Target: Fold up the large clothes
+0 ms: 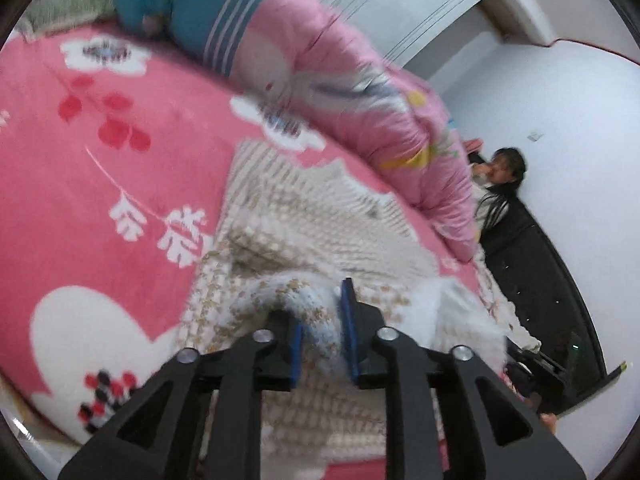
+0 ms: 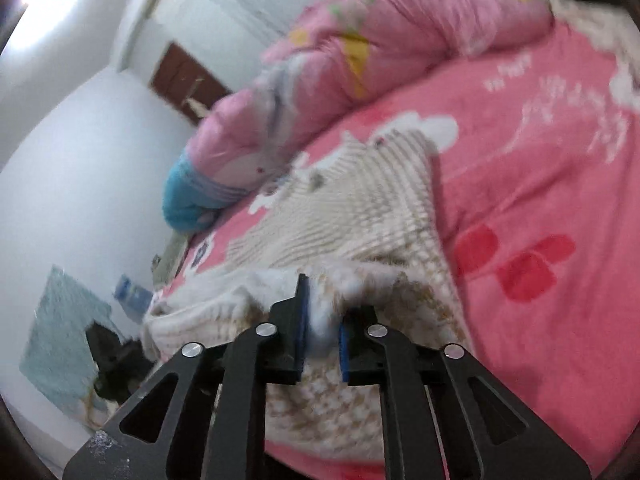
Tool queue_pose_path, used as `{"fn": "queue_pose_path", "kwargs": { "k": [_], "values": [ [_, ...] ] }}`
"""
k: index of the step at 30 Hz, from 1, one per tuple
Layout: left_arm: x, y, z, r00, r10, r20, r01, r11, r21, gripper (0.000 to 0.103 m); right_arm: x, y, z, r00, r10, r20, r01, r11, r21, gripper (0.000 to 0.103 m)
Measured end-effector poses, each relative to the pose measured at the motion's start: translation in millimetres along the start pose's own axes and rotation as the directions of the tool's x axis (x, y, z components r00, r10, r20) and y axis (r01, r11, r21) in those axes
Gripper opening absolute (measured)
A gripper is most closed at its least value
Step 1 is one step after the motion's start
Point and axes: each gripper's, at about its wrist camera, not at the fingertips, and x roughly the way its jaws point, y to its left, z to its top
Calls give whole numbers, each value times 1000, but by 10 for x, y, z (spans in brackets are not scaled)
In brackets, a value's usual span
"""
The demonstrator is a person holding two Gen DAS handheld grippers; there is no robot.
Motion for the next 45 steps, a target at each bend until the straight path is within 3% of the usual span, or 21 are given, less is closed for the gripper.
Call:
{"fn": "queue_pose_path", "kwargs": {
  "k": [1,2,3,5,7,10,12,16,21,25,30,33,36,38,40,42,43,45],
  "values": [
    [62,53,-2,1000,-5,-24,5,1000,-18,30,176,-148,49,999,-22,-36,24,999,42,35],
    [117,117,1,998,-26,-54,23,999,-48,40,270,-232,86,998,-32,-61,36,997,69,48],
    [148,183,8,996,-59,-74,53,995,-82,59,369,-325,128,995,-42,-91,51,994,96,48],
    [88,343,33,996,-76,-50,67,986,-155,78,463,-441,209,991,-5,-132,22,992,127,47],
    [-89,490,86,996,-88,2,86,978,-192,78,403,-455,253,990,17,-139,1,992,127,51],
    [-363,625,118,995,-84,61,96,968,-233,78,130,-408,321,995,-16,-96,25,995,95,72],
    [-523,603,68,994,-72,79,88,973,-212,78,-46,-366,320,997,-14,-77,20,997,81,73],
    [-743,529,-310,980,-188,61,196,964,-179,83,-421,-380,87,998,4,-58,0,997,79,81],
    [-806,431,-882,987,-158,22,159,979,-125,83,-798,-555,-463,996,-37,-81,47,990,132,82],
    [-549,593,-1126,990,-136,-26,127,966,-227,83,-807,-744,-738,994,-11,-109,34,976,214,83],
    [-371,752,-1110,983,-167,71,181,932,-313,83,-601,-964,-835,990,102,-100,-61,936,346,83],
    [-321,755,-1063,984,-138,112,166,937,-306,81,-484,-981,-737,987,138,-85,-98,927,362,74],
    [-254,741,-1019,987,-78,143,121,941,-316,70,-330,-1019,-658,979,182,-89,-133,908,397,55],
    [-190,661,-983,989,-2,148,44,960,-276,63,-191,-1016,-636,969,227,-101,-167,895,413,47],
    [-112,553,-959,987,90,136,-58,972,-226,59,-34,-968,-622,970,210,-121,-149,910,386,41],
    [-54,402,-936,973,183,143,-161,975,-153,51,39,-885,-606,977,159,-142,-102,934,343,27],
    [-25,277,-920,954,263,143,-253,964,-84,45,35,-813,-577,980,128,-152,-75,947,314,15],
    [-63,8,-892,918,351,184,-367,928,65,22,-93,-692,-517,986,109,-124,-72,960,272,10]
  ]
}}
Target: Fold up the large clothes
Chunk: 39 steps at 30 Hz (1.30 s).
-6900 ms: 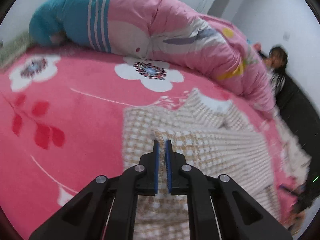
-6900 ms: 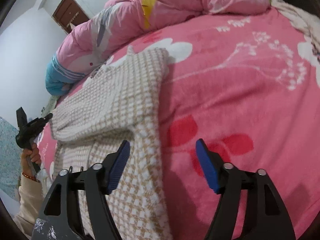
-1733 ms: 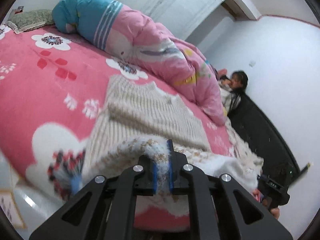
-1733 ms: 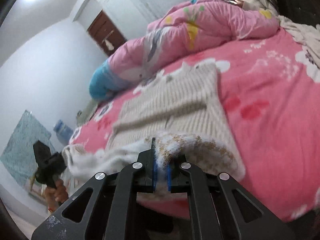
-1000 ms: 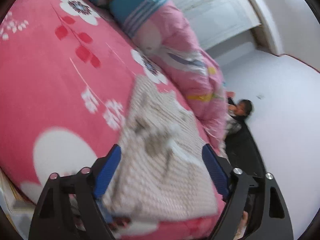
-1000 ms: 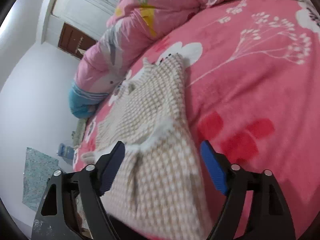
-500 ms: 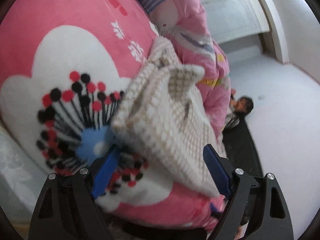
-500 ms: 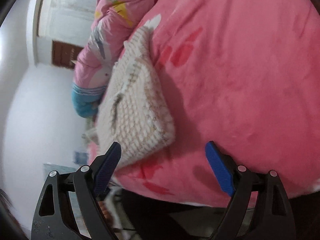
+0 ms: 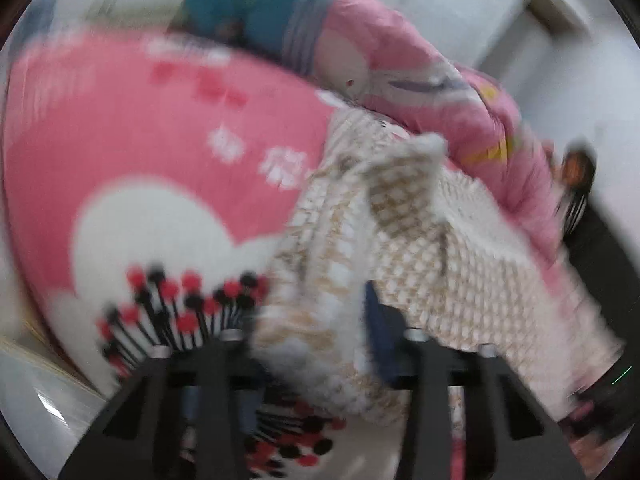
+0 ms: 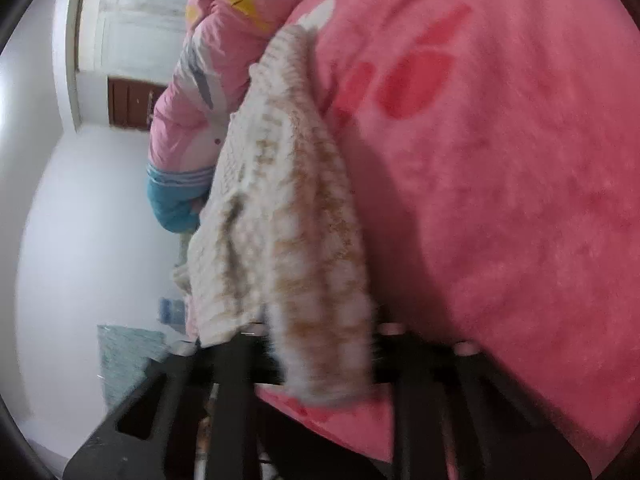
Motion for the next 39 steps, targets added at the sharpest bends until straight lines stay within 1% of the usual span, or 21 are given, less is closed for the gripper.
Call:
{"fn": "queue_pose_path", "kwargs": {
  "k": [3,4,7,9,12,13,15,16,17,18,19,20,21,22,23,24,27,28,32,36,39],
  "values": [
    [-372,-244,116,996,4,91,-17,991,136,15,-277,442,-33,996,-32,87,43,991,-128,7],
    [-489,-296,147,994,-11,107,-7,987,163,15,-366,618,-60,993,-34,110,53,984,-172,7],
    [-788,-367,202,991,-33,132,4,976,219,14,-605,852,-166,990,-17,142,51,970,-237,7],
    [-962,-308,214,990,-68,124,40,975,220,14,-800,847,-263,990,-1,143,37,967,-252,7],
    [-1116,-3,92,991,-124,43,115,977,179,16,-891,668,-396,995,2,100,23,968,-252,9],
    [-1086,61,7,990,-140,3,138,978,154,17,-840,595,-427,997,-4,75,22,969,-246,13],
    [-897,205,-189,987,-131,-89,141,983,119,29,-714,294,-498,996,-89,20,91,973,-214,31],
    [-790,287,-289,986,-87,-140,102,989,108,34,-648,127,-511,982,-188,9,186,965,-186,46],
    [-700,365,-372,982,-35,-185,54,993,100,41,-626,-41,-510,957,-289,11,287,946,-150,51],
    [-622,455,-454,974,30,-226,-10,996,90,41,-641,-134,-500,946,-325,14,324,938,-122,51],
    [-625,544,-498,970,61,-235,-46,997,69,41,-696,-230,-488,951,-309,17,309,947,-84,50],
    [-665,616,-506,972,50,-228,-43,998,37,43,-797,-304,-468,968,-250,30,251,968,-33,51],
    [-740,688,-485,978,20,-206,-22,1000,-7,51,-862,-305,-448,971,-234,51,235,972,-17,54],
    [-813,728,-447,985,2,-171,-9,999,-39,55,-945,-259,-421,965,-245,91,248,968,-31,60],
    [-876,740,-403,991,-11,-133,4,999,-51,60,-980,-214,-403,959,-261,115,268,962,-48,62],
    [-931,715,-339,996,-26,-90,22,999,-43,62,-1001,-140,-375,951,-278,135,289,954,-75,62],
    [-882,496,-176,999,-19,-41,21,998,54,62,-835,91,-287,953,-273,130,292,943,-158,62],
    [-857,403,-149,999,-15,-32,18,996,86,62,-745,199,-262,952,-280,126,300,934,-193,65],
    [-571,-68,-59,1000,11,-6,-9,968,252,62,-322,650,-197,939,-315,138,344,868,-358,67],
    [-331,-342,-85,999,25,-28,-14,940,341,62,-28,688,-103,933,-347,96,356,851,-387,67],
    [-225,-473,-116,999,49,-25,-35,912,408,62,-10,639,-85,922,-383,64,376,838,-396,67]
  ]
}}
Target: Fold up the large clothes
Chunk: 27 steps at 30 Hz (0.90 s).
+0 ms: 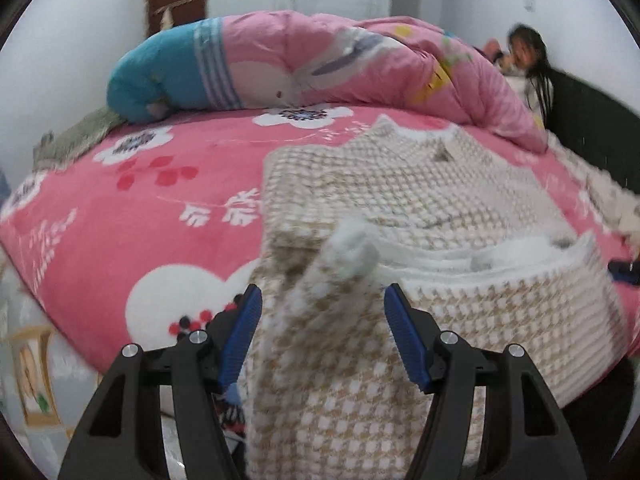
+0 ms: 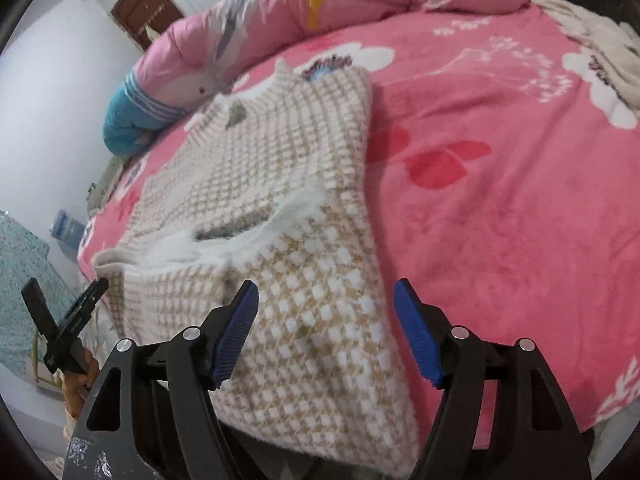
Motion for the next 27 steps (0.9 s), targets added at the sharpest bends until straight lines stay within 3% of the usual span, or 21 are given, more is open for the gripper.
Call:
{"fn": "queue_pose_path", "kwargs": {
  "k": [4,7,9,10,11,15,17,22,27],
  "values": [
    [74,-61,-68,1000,14,-5,-14,999,48,62,-44,-75,19,999,-46,-30,45,999,-13,62],
    [127,-83,-123,999,43,-20,-42,997,65,51,-38,-96,-4,997,-63,-48,64,998,3,56],
    [139,-85,-113,998,51,-23,-49,996,76,44,60,-113,-37,993,-90,-82,92,995,24,45],
    [128,-73,-107,999,45,-24,-43,996,76,42,102,-129,-55,992,-77,-97,82,996,46,36],
    [124,-69,-97,999,41,-25,-39,996,77,39,116,-140,-74,993,-61,-99,68,995,69,34],
    [119,-54,-94,998,58,-33,-55,993,109,15,-35,-42,-145,993,-116,-32,117,992,42,16],
    [79,-49,-107,998,60,-25,-56,991,125,11,-141,34,-211,988,-156,5,156,988,21,10],
    [-219,-122,-142,995,81,61,-90,980,176,8,-492,264,-360,967,-221,127,226,974,-23,4],
    [-499,-55,-88,991,69,115,-86,985,152,8,-745,474,-347,946,-211,247,229,972,-47,4]
  ]
}}
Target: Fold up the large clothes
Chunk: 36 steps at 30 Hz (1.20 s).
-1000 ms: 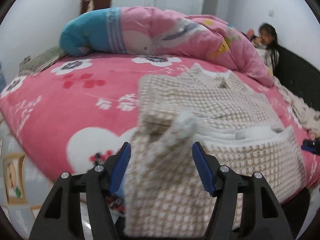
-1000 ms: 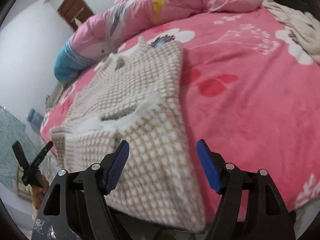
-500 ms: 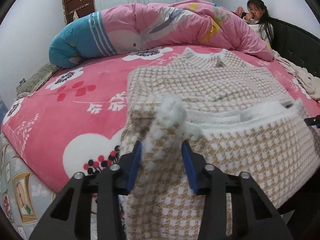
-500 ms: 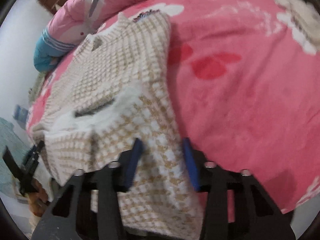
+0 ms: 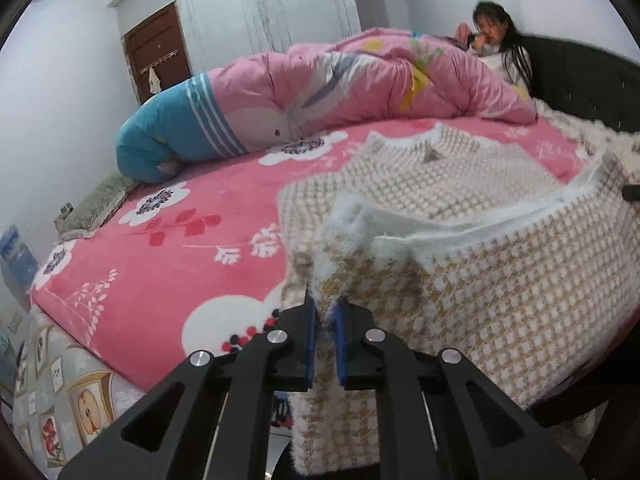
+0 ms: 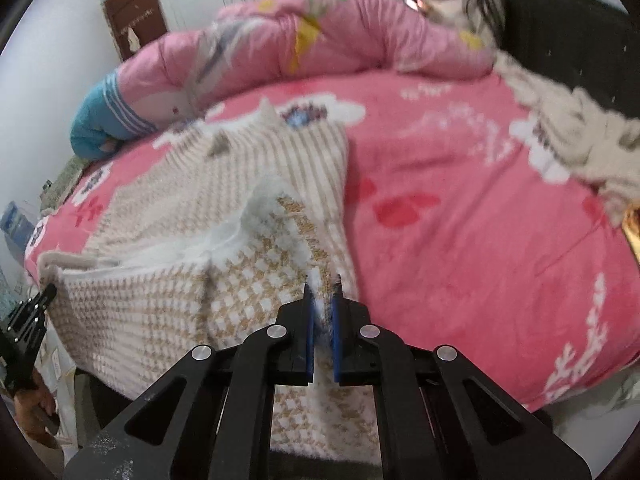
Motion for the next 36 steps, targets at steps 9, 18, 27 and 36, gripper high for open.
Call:
{"fn": "queue_pose_path", "kwargs": {
  "k": [9,18,27,36],
  "values": [
    [656,392,-3,987,-127,-103,103,971,-215,28,823,-172,159,997,15,-70,-15,1000,9,17],
    [298,704,-162,997,-71,-10,62,928,-367,77,518,-472,102,991,126,-34,-121,986,115,60],
    [343,-78,-105,942,-336,-6,319,899,-301,74,700,480,-133,962,244,-118,-257,961,-105,71],
    [743,-495,-67,971,-204,-124,177,964,-199,14,1047,700,-148,958,218,-186,-241,964,-110,24]
  ]
}}
